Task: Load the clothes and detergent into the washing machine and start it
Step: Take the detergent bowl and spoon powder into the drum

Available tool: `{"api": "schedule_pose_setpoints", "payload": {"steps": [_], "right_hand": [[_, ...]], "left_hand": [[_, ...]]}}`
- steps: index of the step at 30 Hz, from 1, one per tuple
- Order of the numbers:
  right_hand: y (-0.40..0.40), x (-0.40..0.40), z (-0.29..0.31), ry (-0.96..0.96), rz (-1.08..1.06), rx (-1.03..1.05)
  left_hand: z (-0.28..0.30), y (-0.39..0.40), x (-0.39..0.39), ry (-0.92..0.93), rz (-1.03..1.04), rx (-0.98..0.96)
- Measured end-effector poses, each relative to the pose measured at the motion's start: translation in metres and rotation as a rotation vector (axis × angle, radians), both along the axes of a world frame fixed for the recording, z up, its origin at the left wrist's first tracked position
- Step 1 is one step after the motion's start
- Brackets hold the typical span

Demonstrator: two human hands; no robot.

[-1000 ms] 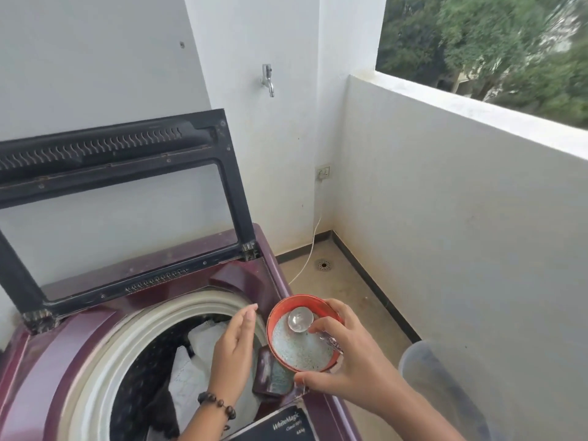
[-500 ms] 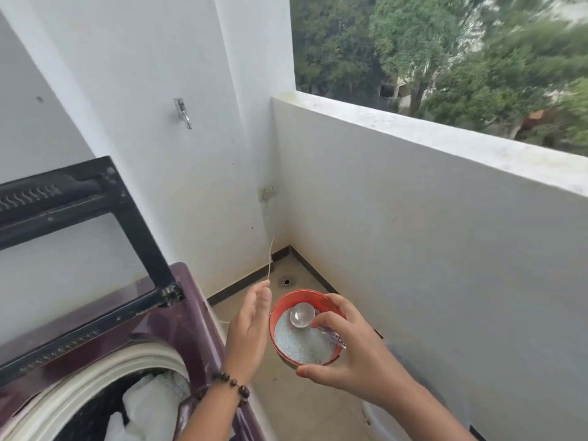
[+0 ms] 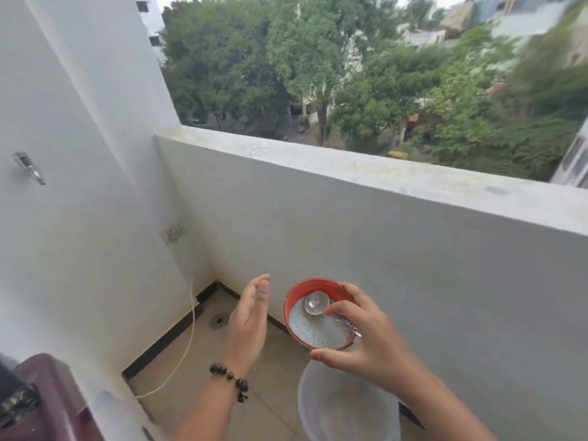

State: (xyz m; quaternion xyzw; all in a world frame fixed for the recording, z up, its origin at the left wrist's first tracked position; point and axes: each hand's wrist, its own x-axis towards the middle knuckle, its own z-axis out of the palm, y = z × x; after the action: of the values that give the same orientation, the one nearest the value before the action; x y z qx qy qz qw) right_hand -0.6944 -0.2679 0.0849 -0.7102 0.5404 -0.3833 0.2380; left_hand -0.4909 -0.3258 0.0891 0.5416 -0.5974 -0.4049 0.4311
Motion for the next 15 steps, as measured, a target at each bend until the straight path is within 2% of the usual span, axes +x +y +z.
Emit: {"api": "schedule_pose_setpoints", "payload": {"steps": [6,15], "right_hand": [[0.005,-0.078,0.027,0.040,-0.187,-0.055],[-0.007,-0.177,0.066,0.084,-0.369,-0.097]], "left_hand": [[0.030,-0.021,-0.088,0.114,-0.256,0.022],[0.083,-0.042,-0.191,0.177,-0.440,-0.009]]}}
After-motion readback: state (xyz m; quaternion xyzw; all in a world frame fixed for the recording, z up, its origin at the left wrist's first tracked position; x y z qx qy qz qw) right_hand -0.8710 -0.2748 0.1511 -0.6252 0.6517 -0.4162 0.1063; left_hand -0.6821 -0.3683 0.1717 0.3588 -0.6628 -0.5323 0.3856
